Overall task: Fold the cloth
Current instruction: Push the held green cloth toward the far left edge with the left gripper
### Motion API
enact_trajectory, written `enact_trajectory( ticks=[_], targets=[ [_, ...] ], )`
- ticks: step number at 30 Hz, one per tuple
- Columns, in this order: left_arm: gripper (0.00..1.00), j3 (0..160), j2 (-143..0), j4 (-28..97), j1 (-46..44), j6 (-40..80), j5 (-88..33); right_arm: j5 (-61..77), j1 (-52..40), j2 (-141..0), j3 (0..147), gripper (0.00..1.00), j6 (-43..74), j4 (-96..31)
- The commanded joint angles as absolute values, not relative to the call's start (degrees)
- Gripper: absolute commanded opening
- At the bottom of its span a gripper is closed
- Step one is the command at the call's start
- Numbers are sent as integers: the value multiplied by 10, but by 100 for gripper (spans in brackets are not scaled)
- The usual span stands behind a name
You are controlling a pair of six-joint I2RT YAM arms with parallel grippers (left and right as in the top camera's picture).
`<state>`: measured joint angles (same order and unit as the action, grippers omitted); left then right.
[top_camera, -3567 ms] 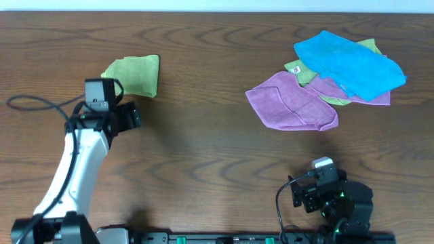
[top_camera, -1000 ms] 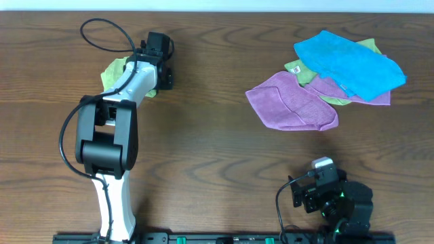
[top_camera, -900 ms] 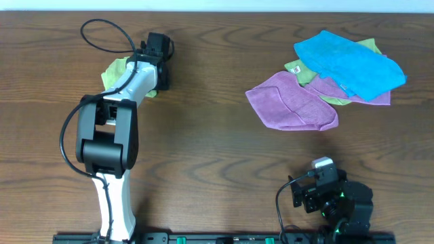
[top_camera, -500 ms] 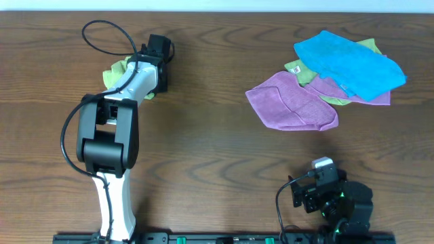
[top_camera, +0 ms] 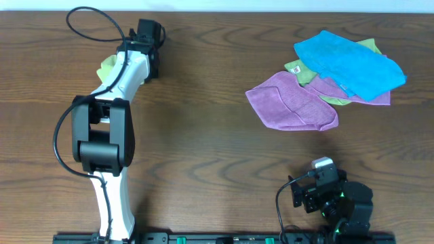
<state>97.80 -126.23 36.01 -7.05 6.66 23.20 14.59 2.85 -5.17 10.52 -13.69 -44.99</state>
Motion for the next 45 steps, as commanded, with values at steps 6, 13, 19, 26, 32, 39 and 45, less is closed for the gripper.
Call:
enact_trajectory(
  ticks=[6, 13, 19, 26, 32, 39, 45],
  targets=[
    [6, 1000, -1270, 361, -38, 69, 279, 150, 24, -47, 101, 99, -142, -450],
    [6, 1062, -1270, 361, -22, 44, 291, 150, 24, -47, 101, 99, -142, -450],
    [6, 1083, -1270, 327, -13, 43, 291, 150, 24, -47, 101, 99, -142, -450],
    [6, 1083, -1280, 281, -7, 17, 291, 150, 24, -47, 101, 99, -142, -450],
    [6, 1083, -1316, 176, -8, -33, 292, 150, 24, -47, 101, 99, -142, -450],
    [6, 1083, -1343, 142, -7, -34, 290, 150, 24, -47, 101, 99, -142, -450],
    [6, 1083, -1377, 110, -4, -32, 303, 150, 24, -47, 101, 99, -142, -450]
  ],
)
